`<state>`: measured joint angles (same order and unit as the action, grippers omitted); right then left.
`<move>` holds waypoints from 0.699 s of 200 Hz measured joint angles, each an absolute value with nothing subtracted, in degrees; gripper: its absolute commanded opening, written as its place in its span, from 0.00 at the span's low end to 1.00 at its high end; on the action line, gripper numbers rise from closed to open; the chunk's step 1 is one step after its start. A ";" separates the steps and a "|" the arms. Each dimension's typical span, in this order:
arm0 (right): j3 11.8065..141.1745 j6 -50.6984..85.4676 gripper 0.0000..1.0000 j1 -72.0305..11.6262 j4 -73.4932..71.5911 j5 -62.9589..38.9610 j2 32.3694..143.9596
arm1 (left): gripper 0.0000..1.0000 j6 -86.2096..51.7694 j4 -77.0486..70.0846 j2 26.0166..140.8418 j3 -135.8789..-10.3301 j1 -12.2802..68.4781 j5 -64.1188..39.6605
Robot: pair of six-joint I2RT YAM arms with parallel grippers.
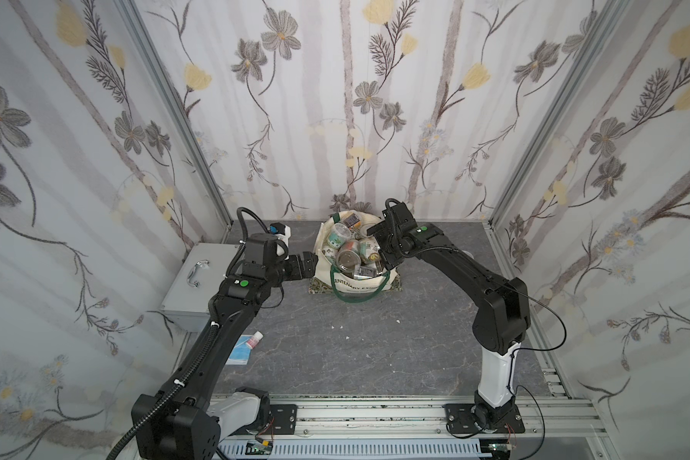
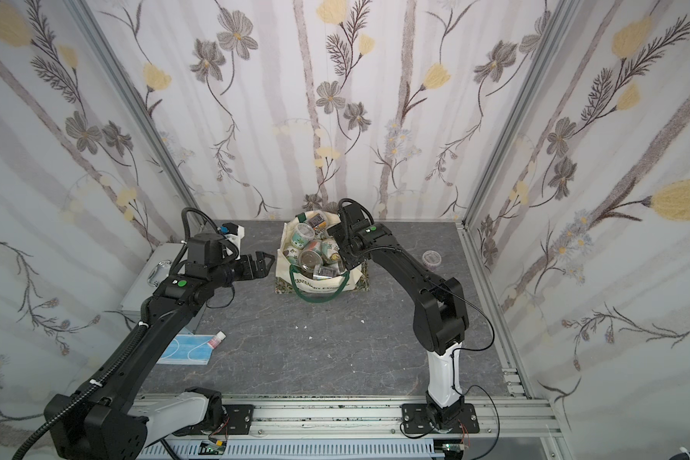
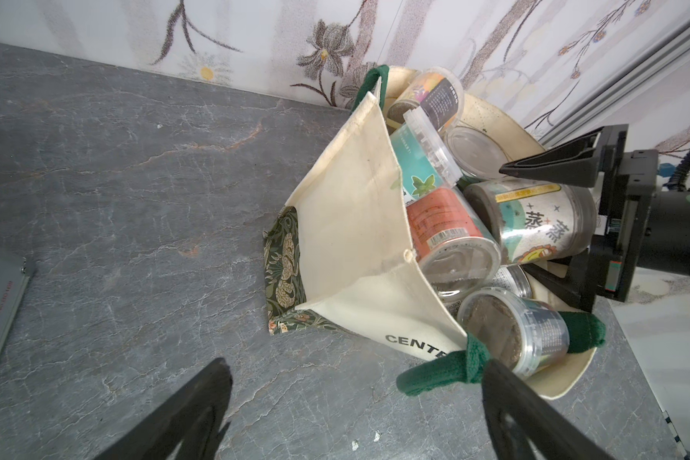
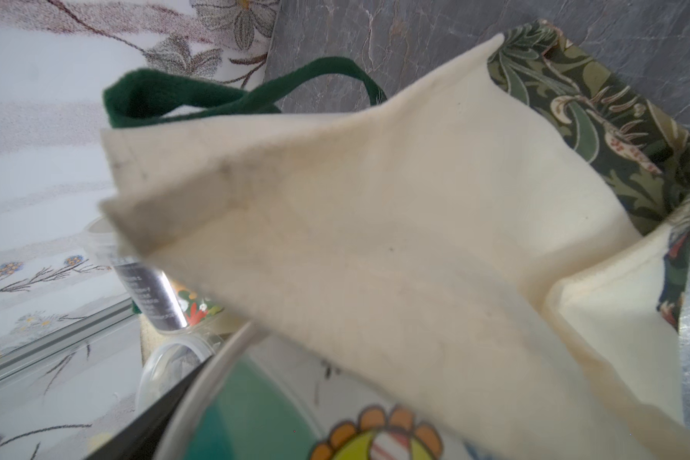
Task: Take out the seed jars from the canvas bag
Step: Pick up the seed jar from the canvas bag.
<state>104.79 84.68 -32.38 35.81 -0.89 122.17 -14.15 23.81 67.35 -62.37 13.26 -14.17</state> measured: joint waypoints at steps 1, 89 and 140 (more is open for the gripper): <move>104.86 84.60 0.96 -32.38 35.81 -0.80 122.23 | 1.00 -14.15 23.81 67.35 -62.37 13.26 -14.17; 105.36 79.07 0.80 -34.13 37.19 6.48 118.41 | 1.00 -14.44 23.79 67.79 -62.35 13.19 -14.83; 105.36 71.96 0.79 -36.21 37.01 12.32 114.54 | 1.00 -14.98 23.79 68.07 -62.33 13.19 -15.07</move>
